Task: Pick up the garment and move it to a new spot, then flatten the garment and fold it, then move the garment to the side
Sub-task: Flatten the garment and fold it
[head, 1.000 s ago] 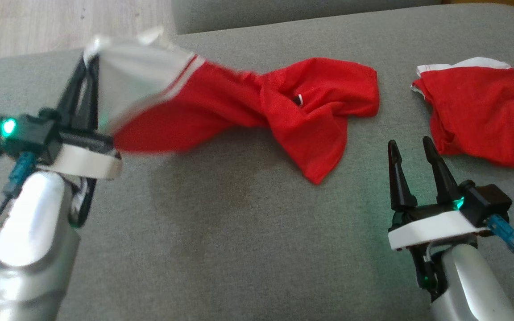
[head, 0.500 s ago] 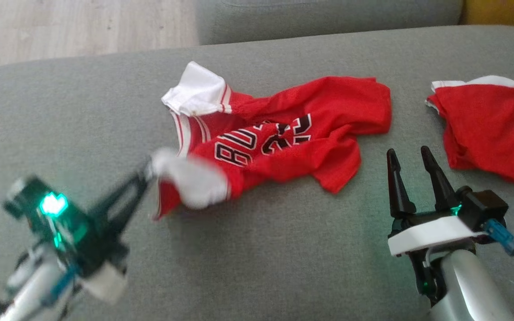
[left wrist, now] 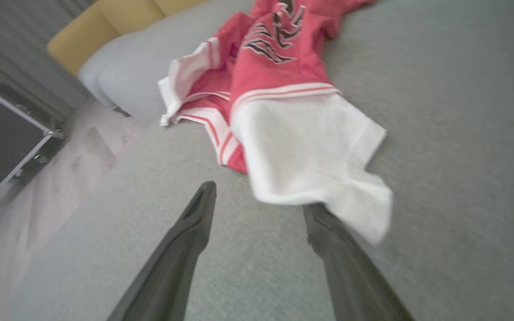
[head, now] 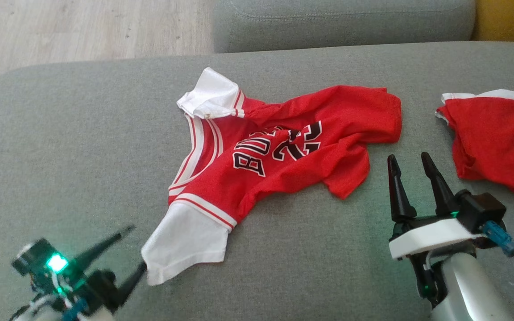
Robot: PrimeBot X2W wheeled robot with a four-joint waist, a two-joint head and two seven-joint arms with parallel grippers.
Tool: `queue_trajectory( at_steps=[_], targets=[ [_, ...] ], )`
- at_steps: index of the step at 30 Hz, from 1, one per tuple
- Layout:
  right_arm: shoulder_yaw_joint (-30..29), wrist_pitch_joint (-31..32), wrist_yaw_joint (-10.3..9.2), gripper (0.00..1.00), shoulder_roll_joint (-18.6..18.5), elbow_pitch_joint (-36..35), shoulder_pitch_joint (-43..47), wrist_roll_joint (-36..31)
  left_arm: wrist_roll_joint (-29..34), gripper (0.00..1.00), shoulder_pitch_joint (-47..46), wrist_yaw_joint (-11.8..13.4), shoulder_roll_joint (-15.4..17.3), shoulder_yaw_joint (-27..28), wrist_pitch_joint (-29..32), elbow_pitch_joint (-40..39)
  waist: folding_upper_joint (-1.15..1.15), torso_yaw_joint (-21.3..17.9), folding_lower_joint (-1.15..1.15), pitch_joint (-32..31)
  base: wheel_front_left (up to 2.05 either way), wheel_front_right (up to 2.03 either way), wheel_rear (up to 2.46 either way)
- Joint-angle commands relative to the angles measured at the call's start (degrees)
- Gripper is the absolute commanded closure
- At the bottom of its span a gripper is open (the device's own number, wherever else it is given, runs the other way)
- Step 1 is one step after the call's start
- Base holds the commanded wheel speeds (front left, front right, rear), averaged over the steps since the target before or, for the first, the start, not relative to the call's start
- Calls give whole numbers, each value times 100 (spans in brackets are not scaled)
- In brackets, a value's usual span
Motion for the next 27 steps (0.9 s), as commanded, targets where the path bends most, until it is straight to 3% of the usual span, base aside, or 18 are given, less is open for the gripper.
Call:
queue_trajectory(
  at_steps=[1,6,9,17,27],
  targets=[
    [86,-62,-4,0,-10,-142,-130,-68,-236,0,-424,207,32,500,-29,-86,0,6,0,-24,0,0,0],
    [10,-62,-4,0,-10,-150,-146,-132,-1255,0,-462,891,-648,1573,-29,-400,0,10,0,-60,0,0,0],
    [5,-62,-4,0,-10,-163,-151,-158,-1681,0,-411,1117,-1106,2172,-29,-759,0,14,0,-59,0,0,0],
    [13,-62,-4,0,-10,-148,-182,-182,-1585,0,-188,1167,-1819,2912,-29,-1255,0,23,0,-86,0,0,0],
    [20,-62,-4,0,-10,-14,-201,-173,-1321,0,147,731,-2741,3581,-29,-1358,0,23,0,-60,0,0,0]
  ],
)
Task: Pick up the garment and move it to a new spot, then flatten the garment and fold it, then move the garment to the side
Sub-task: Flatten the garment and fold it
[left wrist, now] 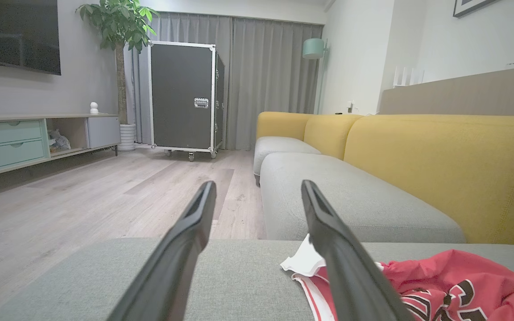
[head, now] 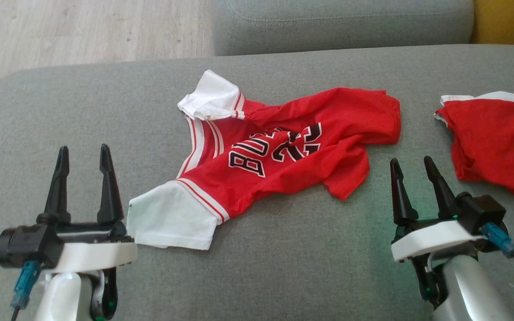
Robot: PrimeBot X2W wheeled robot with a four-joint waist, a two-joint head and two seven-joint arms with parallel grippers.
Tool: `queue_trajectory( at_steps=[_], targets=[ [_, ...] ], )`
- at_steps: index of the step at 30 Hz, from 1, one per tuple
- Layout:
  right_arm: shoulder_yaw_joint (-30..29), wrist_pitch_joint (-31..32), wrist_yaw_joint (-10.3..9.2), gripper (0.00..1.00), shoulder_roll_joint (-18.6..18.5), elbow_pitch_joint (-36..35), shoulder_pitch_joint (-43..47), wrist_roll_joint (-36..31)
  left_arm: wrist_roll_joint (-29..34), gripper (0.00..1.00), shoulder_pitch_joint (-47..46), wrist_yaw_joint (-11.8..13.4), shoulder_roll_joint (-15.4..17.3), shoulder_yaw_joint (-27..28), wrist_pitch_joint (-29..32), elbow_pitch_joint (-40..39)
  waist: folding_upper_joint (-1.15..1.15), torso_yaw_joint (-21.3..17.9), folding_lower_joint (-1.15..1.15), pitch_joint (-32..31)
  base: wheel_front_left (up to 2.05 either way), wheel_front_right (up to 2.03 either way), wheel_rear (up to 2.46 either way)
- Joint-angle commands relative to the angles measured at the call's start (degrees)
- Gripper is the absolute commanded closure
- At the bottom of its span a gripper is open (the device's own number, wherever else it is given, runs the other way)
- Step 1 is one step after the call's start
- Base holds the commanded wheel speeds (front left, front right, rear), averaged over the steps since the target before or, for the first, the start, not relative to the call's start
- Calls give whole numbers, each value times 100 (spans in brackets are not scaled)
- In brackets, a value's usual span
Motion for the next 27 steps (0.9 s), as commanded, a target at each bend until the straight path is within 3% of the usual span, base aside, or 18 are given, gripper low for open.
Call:
queue_trajectory(
  at_steps=[1,8,17,22,23,24,25,27],
  targets=[
    [114,-62,-4,0,-10,-119,-215,-53,103,0,-191,-96,2,320,-29,-160,0,10,0,29,0,0,0],
    [142,283,-4,0,-10,798,-596,-103,410,0,-285,-415,-216,464,-29,-4,0,135,0,198,0,0,0],
    [433,986,-4,0,-10,2280,-1397,735,621,0,-414,-637,-424,474,-29,164,0,377,0,350,0,0,0],
    [909,1233,-4,0,-10,3089,-1863,1003,677,0,-443,-709,-509,514,-29,204,0,471,0,376,0,0,0],
    [980,1238,-4,5,-10,3209,-1929,946,686,0,-439,-717,-519,528,-29,208,0,473,0,371,0,0,0],
    [1038,1218,-4,65,-10,3324,-1993,840,695,0,-431,-724,-529,541,-29,212,0,470,0,366,0,0,0],
    [1075,1168,-4,100,-10,3421,-2055,716,705,0,-423,-731,-538,555,-29,215,0,461,0,360,0,0,0],
    [1067,1109,-4,100,-10,3509,-2115,609,714,0,-415,-736,-546,572,-29,218,0,448,0,354,0,0,0]
  ],
)
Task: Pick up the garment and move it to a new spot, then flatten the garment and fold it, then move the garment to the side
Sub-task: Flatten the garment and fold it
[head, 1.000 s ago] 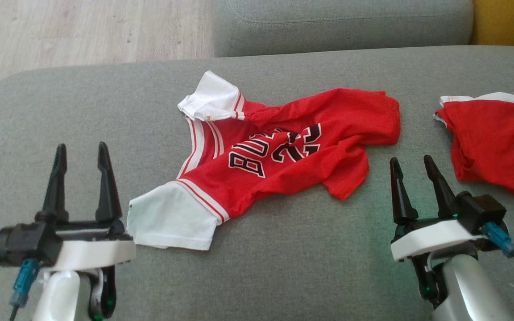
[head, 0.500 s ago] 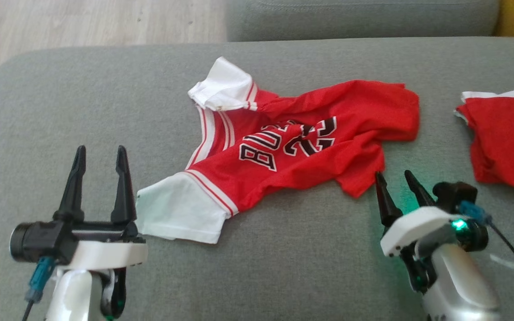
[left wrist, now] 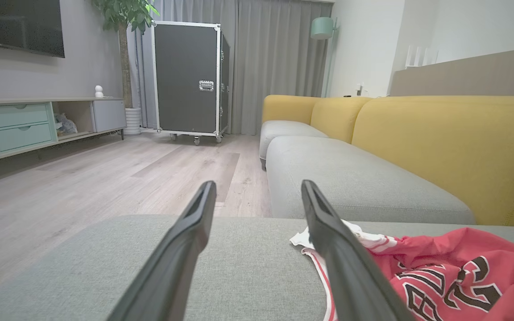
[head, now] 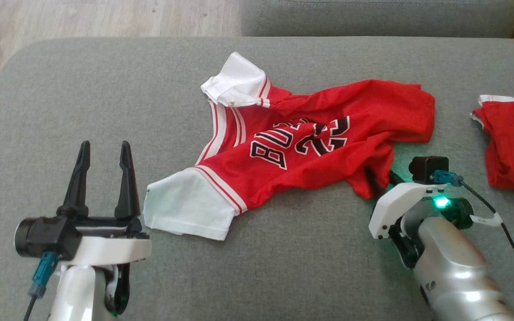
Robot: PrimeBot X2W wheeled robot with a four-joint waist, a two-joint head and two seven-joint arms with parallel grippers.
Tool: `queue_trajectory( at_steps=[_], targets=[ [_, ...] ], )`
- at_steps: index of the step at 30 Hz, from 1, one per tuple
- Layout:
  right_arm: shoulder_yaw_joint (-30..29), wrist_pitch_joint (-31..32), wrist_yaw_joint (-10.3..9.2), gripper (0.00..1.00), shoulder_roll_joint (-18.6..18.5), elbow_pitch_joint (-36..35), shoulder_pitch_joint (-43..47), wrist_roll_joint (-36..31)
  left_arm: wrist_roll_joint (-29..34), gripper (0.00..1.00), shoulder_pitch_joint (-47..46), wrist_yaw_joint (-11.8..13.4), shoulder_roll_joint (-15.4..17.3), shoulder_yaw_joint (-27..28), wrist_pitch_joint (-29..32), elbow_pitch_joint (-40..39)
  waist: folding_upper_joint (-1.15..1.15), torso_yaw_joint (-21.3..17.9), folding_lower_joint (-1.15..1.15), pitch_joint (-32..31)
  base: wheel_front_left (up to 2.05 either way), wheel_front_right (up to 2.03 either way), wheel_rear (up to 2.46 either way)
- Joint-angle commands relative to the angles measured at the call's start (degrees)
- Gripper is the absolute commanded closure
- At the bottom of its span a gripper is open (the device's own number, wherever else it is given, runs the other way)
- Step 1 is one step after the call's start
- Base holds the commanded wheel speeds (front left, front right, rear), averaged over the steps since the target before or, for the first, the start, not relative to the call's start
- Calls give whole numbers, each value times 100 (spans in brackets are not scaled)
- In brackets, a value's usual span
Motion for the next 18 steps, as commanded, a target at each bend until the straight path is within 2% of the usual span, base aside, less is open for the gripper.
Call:
queue_trajectory(
  at_steps=[1,4,8,13,18],
  targets=[
    [119,-62,-4,100,66,51,-53,-142,57,0,-193,-30,32,212,-29,-151,0,-27,0,-15,0,0,0],
    [-124,-246,-4,100,28,309,-215,-642,78,0,-154,-46,13,253,-29,-128,0,-112,0,-72,0,0,0],
    [-374,-273,-4,100,-220,449,-325,-1110,108,0,-99,-64,-2,314,-29,-113,0,-263,0,-182,0,0,0],
    [-359,-1,-4,100,-641,416,-343,-1438,116,0,-41,-83,-18,371,-29,-117,0,-473,0,-355,0,0,0],
    [-174,521,-4,100,-890,338,-248,-1432,111,0,24,-94,-37,387,-29,-121,0,-632,0,-510,0,0,0]
  ],
)
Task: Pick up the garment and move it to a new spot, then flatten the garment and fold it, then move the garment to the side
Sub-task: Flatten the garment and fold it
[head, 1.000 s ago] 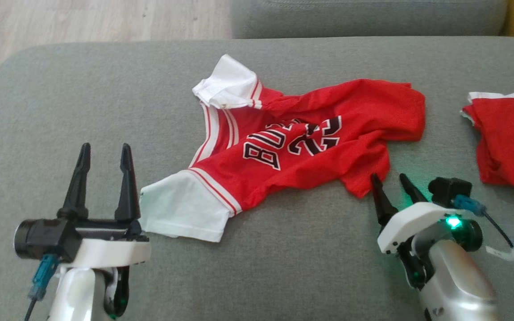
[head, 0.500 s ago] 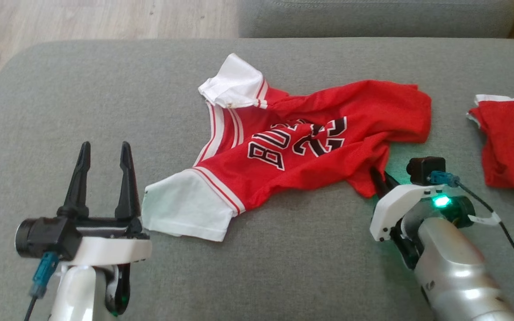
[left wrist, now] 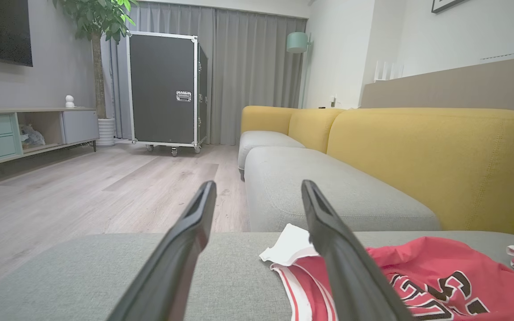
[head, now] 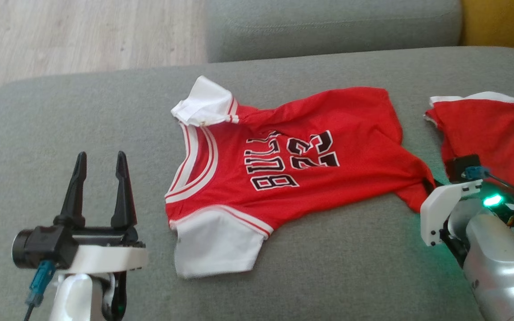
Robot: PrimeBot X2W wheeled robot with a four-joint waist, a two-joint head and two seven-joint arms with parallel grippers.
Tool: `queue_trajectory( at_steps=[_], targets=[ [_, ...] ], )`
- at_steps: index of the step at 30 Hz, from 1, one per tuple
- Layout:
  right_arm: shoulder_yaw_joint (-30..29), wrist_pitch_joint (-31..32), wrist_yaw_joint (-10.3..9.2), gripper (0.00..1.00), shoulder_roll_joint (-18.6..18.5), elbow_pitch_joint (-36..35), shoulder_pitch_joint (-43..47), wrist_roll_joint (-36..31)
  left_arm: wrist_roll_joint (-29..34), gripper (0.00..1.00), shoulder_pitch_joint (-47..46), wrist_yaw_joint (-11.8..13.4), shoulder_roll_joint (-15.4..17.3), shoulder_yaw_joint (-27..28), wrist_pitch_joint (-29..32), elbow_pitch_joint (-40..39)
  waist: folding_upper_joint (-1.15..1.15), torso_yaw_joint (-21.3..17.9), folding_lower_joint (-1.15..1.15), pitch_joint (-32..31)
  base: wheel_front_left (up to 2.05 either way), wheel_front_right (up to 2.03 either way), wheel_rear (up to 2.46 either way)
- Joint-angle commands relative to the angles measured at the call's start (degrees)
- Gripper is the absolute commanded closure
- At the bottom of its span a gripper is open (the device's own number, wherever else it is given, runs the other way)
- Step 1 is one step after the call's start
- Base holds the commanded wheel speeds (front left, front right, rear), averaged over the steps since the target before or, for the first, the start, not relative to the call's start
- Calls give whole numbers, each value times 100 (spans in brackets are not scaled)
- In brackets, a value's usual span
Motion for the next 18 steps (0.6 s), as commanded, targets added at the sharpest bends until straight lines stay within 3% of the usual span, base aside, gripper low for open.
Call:
queue_trajectory(
  at_steps=[1,2,3,4,9,13,18],
  targets=[
    [138,67,-4,100,-46,-195,-17,40,42,0,-132,-17,26,194,-29,-168,0,-70,0,-71,0,0,0],
    [151,145,-4,88,-62,-238,7,76,43,0,-121,-18,23,194,-29,-169,0,-93,0,-87,0,0,0],
    [163,169,-4,12,-79,-318,24,95,44,0,-114,-19,21,198,-29,-173,0,-119,0,-94,0,0,0],
    [113,166,-4,0,-87,-415,31,129,44,0,-112,-21,19,205,-29,-178,0,-145,0,-93,0,0,0],
    [-568,-501,-4,0,-46,-1254,54,19,62,0,-157,-26,13,216,-29,-205,0,-248,0,-43,0,0,0],
    [-1205,-1349,-4,0,387,-2176,288,-101,76,0,-230,-30,10,195,-29,-211,0,-299,0,13,0,0,0],
    [-1541,-1690,-4,0,833,-3487,938,54,87,0,-318,-33,8,85,-29,-191,0,-369,0,131,0,0,0]
  ],
)
